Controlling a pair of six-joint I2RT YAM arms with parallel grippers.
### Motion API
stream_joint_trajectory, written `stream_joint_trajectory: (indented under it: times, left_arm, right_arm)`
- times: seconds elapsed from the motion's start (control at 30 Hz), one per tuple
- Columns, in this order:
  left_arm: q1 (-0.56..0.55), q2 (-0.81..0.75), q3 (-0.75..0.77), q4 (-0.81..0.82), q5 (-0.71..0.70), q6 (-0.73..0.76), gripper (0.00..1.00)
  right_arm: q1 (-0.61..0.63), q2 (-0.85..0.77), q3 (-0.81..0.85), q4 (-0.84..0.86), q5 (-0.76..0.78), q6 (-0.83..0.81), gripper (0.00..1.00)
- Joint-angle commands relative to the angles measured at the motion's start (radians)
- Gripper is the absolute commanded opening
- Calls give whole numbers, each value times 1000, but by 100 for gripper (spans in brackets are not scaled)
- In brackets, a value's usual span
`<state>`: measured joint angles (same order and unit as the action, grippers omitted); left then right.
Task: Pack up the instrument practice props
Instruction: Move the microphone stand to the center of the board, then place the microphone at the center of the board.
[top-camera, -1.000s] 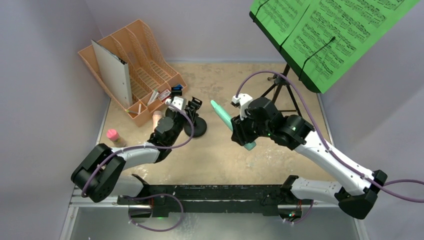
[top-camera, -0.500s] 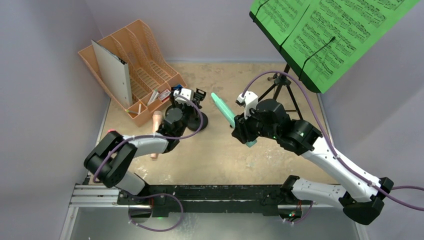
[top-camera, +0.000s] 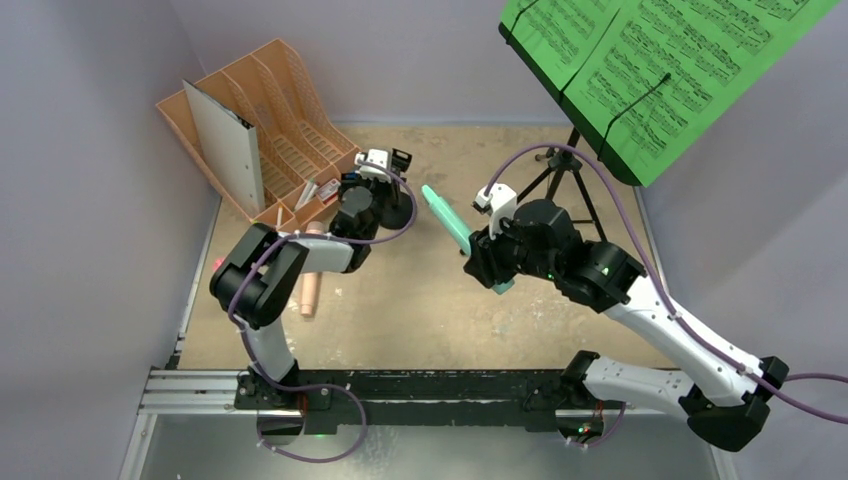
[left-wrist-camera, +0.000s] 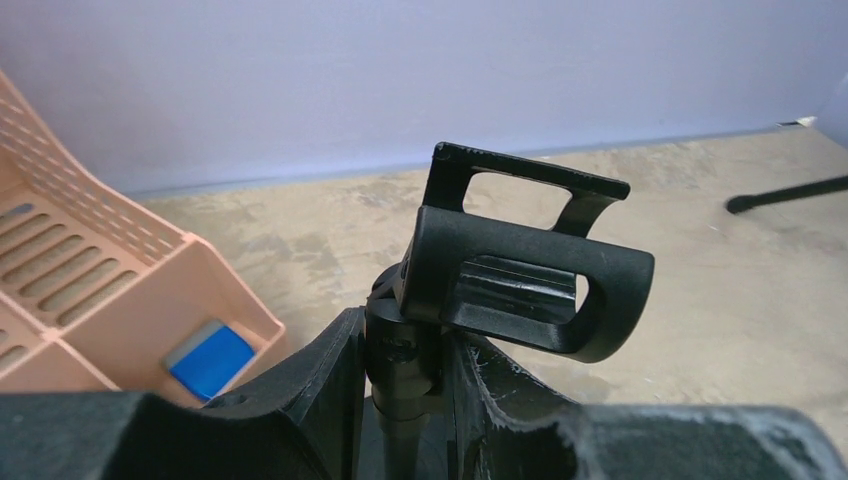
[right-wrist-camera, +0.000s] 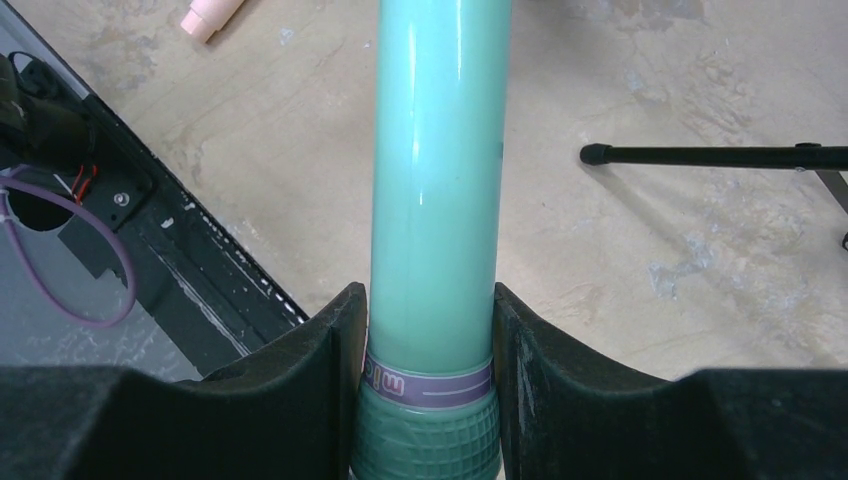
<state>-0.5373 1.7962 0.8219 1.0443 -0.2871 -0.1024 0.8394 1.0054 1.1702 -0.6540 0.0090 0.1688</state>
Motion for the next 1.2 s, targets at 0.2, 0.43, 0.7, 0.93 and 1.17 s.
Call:
stream_joint_trajectory:
  times: [0.2, 0.43, 0.7, 0.93, 1.17]
  left_arm:
    - [68, -48, 89, -19, 128, 75, 36]
    - [68, -191, 34, -79, 278, 57, 54]
    - [68, -413, -92, -192, 315, 96, 60]
    - [61, -621, -203, -283, 337, 248, 63]
    - [-48, -737, -285, -350, 446, 594, 70]
  right_arm:
    - [1, -21, -5, 39, 19, -20, 0]
    - [1, 31, 13, 18, 68, 9, 0]
    - [-8, 111, 51, -9, 98, 18, 0]
    - [-43, 175, 84, -31, 59, -9, 0]
    - [-51, 224, 110, -42, 6, -51, 0]
